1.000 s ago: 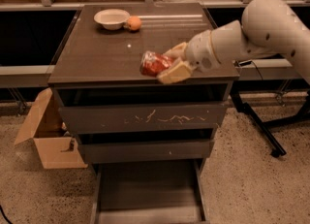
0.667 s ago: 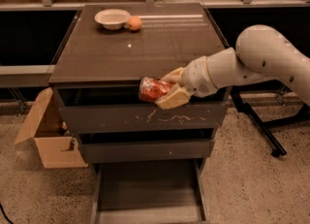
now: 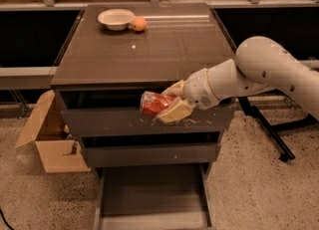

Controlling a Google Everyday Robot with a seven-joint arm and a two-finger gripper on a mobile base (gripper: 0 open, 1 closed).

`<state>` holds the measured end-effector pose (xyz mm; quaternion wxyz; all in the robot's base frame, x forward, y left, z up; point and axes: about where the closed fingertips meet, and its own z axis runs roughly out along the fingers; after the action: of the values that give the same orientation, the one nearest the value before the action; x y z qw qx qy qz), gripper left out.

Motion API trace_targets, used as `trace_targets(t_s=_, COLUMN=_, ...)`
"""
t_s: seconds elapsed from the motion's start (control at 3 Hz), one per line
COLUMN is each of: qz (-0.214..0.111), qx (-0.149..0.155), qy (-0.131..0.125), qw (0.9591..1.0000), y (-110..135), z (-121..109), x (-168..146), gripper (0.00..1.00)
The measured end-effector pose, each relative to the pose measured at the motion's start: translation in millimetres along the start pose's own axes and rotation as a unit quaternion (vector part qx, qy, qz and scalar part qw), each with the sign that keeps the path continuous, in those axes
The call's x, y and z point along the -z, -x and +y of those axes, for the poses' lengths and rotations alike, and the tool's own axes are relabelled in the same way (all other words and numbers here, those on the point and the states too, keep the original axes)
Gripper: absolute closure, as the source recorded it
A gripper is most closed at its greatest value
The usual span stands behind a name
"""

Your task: Place coke can into bottom drawer

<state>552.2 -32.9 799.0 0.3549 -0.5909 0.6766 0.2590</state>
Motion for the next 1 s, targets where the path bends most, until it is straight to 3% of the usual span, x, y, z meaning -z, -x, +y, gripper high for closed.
trace_targets(t_s=0.33, qz=0.005, qx=-0.004, qy=0.013, qw=0.9999, y=-22.7, z=7.5, x=-19.3, gripper=1.00)
trace_targets(t_s=1.0, qz=0.027, qx=-0.054, qy=0.065, qw=0.9961, y=-124.1, z=64.5, x=-95.5, gripper=1.00)
